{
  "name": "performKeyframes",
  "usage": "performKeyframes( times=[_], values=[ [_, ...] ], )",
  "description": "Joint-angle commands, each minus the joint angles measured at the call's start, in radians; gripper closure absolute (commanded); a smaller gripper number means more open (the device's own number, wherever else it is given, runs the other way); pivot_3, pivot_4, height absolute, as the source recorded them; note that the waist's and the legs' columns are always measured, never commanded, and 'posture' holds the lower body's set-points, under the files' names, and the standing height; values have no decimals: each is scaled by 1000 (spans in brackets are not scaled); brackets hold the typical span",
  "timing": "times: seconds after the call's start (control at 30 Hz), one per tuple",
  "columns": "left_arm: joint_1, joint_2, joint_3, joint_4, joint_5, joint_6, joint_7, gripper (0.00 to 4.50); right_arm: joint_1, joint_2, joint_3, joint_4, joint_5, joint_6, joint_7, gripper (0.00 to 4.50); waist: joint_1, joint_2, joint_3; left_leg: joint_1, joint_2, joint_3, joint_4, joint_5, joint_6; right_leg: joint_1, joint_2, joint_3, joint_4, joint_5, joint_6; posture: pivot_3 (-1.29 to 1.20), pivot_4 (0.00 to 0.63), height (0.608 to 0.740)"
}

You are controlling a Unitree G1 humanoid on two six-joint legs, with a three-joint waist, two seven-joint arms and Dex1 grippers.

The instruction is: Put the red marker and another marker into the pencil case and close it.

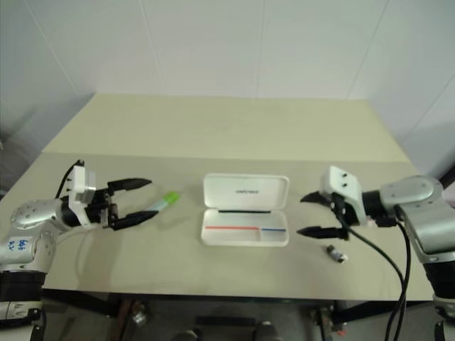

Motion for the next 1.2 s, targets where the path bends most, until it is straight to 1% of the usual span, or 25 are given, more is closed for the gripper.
performKeyframes(
  times=[0.03, 0.17, 0.3, 0.43, 0.53, 0.77, 0.87, 1.13, 1.17, 1.2],
  values=[
    [-35, 22, 4, -47, -28, 22, -18, 0, -27, -21, -43, 159, -13, -103, 12, 33, 0, 0, 0, 0, 0, 0, 0, 0, 0, 0, 0, 0, 0, 0, 0, 0, 150, 740],
    [-59, 33, -33, -109, -41, 91, -51, 0, -123, -20, 7, 509, -109, -278, 20, 33, -2, 0, 0, 0, 0, 1, 0, 0, 0, 0, 0, 0, 0, 0, 0, 0, 150, 740],
    [-53, 46, -62, -188, -61, 184, -51, 0, -235, 13, 44, 741, -173, -393, 27, 33, -12, 2, 1, 1, 0, 1, 0, 0, 0, 0, 0, 1, 0, 0, 1, 0, 150, 740],
    [-46, 39, -83, -256, -64, 242, -29, 0, -333, 59, 73, 917, -230, -479, 14, 33, -29, 2, 2, 0, 0, 1, -1, 0, 0, 0, 0, 1, 1, 3, 6, 0, 150, 740],
    [-55, 28, -98, -294, -62, 274, -1, 0, -397, 98, 89, 1041, -273, -541, -9, 33, -32, 2, 2, 1, 0, 1, -1, 0, 0, 0, 0, 1, 2, 4, 10, 0, 150, 740],
    [-46, 29, -86, -391, -89, 348, 58, 0, -464, 168, 95, 1188, -330, -597, -23, 33, -31, 3, 2, 2, -1, 0, 0, 0, 0, 0, 0, 1, 5, 4, 12, 0, 150, 740],
    [-35, 42, -74, -405, -94, 356, 66, 0, -476, 185, 91, 1223, -342, -594, -6, 654, -32, 3, 2, 2, -1, 0, 0, 0, 0, 0, 0, 1, 6, 5, 12, 0, 150, 740],
    [-4, 61, -45, -427, -102, 362, 78, 0, -473, 208, 77, 1254, -351, -613, -29, 3498, -32, 3, 3, 2, -1, 0, 1, 0, 0, 0, 0, 1, 6, 5, 12, 0, 150, 740],
    [-6, 60, -45, -421, -100, 357, 78, 0, -470, 210, 78, 1252, -355, -622, -41, 3788, -33, 3, 3, 2, -1, 0, 1, 0, 0, 0, 0, 1, 7, 5, 12, 0, 150, 740],
    [-9, 58, -47, -414, -98, 353, 78, 0, -467, 210, 78, 1250, -357, -628, -46, 3939, -34, 3, 3, 2, -1, 0, 1, 0, 0, 0, 0, 1, 7, 5, 12, 0, 150, 740]
  ],
)
